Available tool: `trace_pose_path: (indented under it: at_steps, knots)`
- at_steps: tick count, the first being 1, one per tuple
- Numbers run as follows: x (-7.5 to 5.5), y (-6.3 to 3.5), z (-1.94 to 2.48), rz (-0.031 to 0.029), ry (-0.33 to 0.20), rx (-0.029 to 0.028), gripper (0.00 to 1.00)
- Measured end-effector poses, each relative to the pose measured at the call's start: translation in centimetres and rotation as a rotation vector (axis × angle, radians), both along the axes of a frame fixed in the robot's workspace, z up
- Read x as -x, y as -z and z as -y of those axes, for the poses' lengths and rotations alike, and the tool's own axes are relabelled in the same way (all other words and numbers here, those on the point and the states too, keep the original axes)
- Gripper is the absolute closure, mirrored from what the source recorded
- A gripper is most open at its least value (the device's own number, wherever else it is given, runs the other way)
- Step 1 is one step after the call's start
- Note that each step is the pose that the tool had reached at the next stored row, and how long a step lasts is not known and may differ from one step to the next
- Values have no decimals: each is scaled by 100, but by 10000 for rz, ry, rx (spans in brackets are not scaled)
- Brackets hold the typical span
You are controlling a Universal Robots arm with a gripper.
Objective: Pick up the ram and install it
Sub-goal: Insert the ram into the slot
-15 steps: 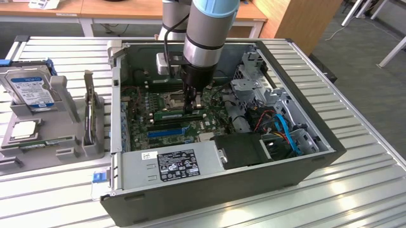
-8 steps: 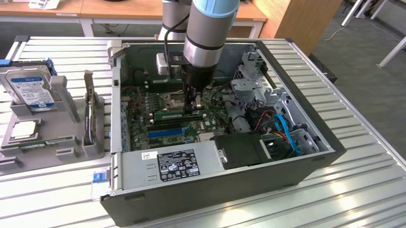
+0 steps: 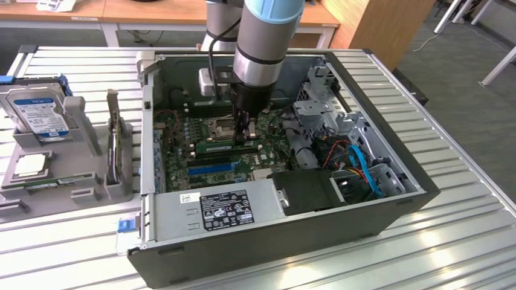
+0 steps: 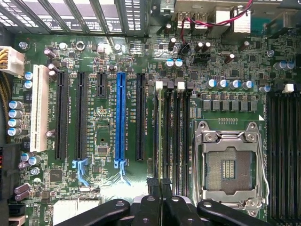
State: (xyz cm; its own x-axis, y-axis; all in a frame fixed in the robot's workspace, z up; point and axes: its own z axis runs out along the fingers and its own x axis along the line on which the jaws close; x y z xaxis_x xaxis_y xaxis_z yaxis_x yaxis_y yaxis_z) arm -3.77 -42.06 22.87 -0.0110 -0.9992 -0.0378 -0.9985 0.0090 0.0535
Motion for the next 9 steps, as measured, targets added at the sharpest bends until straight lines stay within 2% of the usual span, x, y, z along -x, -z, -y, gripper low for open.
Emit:
trace_pose_path:
  at_steps: [9]
  knots:
    - [0, 28, 0, -1, 0, 1, 89]
